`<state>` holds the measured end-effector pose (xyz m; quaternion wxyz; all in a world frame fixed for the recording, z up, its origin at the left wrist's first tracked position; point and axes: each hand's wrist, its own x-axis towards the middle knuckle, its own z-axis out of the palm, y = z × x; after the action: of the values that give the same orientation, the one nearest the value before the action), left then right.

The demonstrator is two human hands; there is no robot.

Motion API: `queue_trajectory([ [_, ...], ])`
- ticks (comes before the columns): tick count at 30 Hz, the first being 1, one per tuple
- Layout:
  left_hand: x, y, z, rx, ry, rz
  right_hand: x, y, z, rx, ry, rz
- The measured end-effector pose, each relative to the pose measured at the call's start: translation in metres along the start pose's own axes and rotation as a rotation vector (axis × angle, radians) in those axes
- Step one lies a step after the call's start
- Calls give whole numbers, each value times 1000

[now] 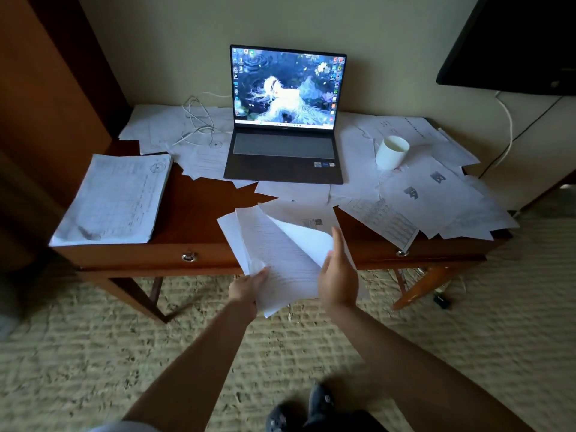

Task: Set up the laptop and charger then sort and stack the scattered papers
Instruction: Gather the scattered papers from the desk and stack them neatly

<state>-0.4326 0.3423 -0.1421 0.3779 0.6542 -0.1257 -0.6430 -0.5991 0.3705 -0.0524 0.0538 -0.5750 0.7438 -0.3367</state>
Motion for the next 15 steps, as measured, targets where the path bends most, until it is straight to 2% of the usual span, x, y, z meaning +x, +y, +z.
queue_trajectory([
  [2,-2,4,-2,-30,22,-9,-3,5,1,-77,-72,-269],
  [5,-27,17,1,-42,-26,15,-12,6,6,-32,-388,-534],
  [7,-36,20,5,-131,-92,2,-17,0,5,5,-518,-509],
  [10,-37,21,9,-266,-177,-33,-17,-13,3,-68,-586,-436],
  [13,-39,20,11,-245,-209,18,-12,-17,-2,-182,-587,-439],
  [15,-43,21,11,-156,-164,67,-8,-13,-3,-200,-629,-417],
])
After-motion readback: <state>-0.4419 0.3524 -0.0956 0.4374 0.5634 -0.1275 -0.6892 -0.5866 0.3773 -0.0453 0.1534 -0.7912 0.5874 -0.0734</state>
